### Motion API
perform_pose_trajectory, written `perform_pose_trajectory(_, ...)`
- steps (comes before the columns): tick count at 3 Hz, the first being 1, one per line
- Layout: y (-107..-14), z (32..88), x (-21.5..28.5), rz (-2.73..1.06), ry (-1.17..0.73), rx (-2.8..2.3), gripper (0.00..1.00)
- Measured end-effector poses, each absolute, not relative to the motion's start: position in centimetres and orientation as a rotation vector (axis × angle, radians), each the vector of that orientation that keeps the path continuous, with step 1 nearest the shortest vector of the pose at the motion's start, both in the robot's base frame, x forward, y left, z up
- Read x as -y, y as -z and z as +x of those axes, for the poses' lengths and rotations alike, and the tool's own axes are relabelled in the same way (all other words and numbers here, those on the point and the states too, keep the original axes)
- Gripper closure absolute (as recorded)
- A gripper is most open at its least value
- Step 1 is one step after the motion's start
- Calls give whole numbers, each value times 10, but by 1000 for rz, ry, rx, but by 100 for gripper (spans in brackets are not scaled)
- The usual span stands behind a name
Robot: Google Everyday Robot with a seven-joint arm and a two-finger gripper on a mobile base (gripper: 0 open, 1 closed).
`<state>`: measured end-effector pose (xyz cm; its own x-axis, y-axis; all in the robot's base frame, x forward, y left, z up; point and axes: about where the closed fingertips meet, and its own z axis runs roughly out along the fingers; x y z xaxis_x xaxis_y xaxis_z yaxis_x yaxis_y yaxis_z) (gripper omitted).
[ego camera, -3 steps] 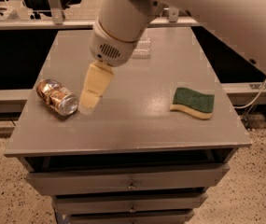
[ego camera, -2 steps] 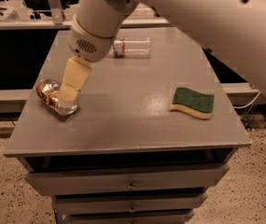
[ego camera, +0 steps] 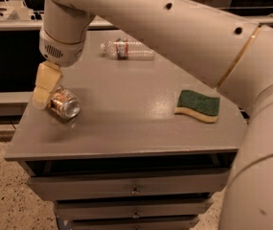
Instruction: Place orange can upright
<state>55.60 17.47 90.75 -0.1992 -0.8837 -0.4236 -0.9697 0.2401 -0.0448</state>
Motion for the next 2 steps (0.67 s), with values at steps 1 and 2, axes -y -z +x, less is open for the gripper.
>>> perform_pose_trajectory(1,-894,566,-195,-1676,-314,-2239,0)
perform_pose_trajectory(2,-881,570,-208,-1639,-285,-2312,0)
